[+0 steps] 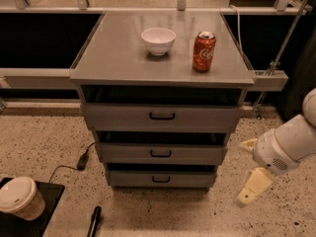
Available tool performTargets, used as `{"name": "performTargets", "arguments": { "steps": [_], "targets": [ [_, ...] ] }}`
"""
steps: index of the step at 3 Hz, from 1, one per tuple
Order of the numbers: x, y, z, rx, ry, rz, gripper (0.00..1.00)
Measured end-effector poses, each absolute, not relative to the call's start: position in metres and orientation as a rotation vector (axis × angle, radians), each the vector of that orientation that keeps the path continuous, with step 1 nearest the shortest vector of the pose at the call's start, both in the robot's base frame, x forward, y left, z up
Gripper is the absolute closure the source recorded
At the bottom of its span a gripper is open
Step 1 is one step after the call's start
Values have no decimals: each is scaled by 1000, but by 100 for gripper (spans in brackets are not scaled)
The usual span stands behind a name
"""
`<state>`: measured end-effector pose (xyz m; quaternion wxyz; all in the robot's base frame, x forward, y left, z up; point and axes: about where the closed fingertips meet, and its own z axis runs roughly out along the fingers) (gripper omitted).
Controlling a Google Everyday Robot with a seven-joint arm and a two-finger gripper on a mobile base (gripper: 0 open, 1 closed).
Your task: Open top drawer
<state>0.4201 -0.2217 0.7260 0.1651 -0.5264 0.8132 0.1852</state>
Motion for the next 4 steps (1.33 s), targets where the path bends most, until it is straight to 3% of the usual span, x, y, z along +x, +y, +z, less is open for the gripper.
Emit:
{"name": "performTargets", "arguments": {
  "steps": [1,3,4],
  "targets": [
    [449,-199,676,-1511,2287,596,0],
    [463,-184,663,-1523,2237,605,0],
    [505,-152,677,-1552,2082,499,0]
  ]
}}
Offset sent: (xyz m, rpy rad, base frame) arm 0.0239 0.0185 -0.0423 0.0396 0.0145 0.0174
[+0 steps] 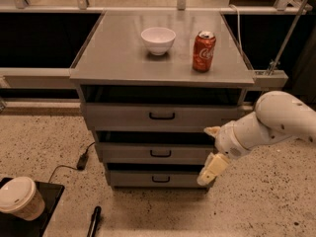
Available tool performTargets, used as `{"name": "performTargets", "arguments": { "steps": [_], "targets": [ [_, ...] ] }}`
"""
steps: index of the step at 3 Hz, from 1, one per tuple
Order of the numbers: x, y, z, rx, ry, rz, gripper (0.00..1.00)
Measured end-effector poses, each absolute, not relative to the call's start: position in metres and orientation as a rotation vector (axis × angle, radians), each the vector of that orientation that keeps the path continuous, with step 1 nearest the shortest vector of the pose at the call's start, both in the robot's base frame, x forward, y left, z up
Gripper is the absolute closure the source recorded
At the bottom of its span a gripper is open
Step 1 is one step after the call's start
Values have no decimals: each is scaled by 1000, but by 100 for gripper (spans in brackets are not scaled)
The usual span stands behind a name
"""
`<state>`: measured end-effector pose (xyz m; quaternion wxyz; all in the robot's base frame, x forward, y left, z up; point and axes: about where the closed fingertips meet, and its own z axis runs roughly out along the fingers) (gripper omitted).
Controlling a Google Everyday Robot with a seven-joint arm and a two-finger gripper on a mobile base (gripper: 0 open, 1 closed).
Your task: Open top drawer
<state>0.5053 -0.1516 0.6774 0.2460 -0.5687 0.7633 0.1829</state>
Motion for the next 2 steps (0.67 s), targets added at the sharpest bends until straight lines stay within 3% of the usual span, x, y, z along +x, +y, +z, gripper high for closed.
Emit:
{"name": "performTargets", "arguments": {
  "steps": [1,2],
  "targets": [
    [541,-134,714,-1526,1945,330,0],
    [552,-133,719,-1499,1925,292,0]
  ]
}}
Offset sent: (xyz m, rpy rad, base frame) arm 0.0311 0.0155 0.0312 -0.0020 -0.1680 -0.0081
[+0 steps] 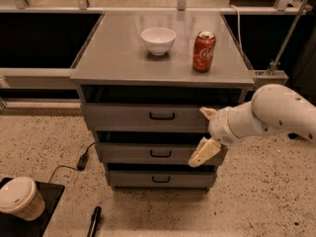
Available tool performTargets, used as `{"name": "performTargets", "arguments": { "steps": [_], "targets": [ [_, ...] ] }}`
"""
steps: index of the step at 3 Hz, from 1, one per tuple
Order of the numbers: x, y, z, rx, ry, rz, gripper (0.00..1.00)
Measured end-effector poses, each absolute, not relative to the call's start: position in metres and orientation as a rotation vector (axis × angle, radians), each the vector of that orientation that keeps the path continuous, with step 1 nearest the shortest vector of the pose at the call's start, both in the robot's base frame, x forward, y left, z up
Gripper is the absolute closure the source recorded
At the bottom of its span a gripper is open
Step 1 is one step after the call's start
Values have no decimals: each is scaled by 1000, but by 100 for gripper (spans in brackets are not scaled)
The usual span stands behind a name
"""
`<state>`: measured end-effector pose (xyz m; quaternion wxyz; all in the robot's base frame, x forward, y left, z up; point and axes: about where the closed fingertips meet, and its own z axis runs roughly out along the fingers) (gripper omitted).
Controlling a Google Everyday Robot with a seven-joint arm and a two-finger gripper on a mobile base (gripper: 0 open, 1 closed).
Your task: Open top drawer
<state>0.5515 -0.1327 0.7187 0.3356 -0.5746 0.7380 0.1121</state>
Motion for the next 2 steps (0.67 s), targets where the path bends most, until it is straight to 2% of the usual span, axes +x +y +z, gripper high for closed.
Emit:
{"name": "performTargets", "arguments": {
  "steps": [1,2],
  "targets": [
    [552,-133,719,-1498,1925,291,0],
    [586,-159,708,-1439,1940,220,0]
  ]
}}
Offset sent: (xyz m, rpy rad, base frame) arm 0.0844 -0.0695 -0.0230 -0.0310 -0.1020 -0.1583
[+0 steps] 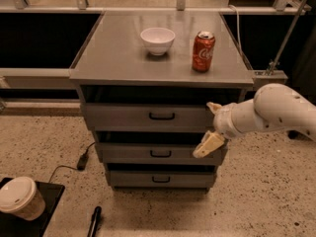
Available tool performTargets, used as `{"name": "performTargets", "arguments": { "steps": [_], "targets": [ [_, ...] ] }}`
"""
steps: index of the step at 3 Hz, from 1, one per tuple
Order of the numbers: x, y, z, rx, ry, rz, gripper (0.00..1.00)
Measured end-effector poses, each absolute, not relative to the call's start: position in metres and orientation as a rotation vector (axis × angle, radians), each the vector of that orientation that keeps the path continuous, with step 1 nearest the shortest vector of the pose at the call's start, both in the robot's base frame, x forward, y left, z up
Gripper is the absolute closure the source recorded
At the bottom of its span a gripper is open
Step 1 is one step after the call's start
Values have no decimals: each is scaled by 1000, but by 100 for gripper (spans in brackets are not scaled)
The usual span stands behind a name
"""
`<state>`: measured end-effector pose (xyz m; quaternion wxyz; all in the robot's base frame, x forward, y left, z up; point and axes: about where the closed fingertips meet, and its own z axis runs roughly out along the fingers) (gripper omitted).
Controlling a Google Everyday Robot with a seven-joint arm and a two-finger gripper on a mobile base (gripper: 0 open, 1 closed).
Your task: Open top drawer
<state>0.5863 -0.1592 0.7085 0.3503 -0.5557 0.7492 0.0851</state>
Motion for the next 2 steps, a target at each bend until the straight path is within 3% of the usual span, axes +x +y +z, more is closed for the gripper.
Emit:
{"name": "performTargets", "arguments": {
  "steps": [1,2],
  "targets": [
    [633,-173,707,-1473,1932,36,0],
    [633,-173,707,-1473,1932,36,0]
  ]
}}
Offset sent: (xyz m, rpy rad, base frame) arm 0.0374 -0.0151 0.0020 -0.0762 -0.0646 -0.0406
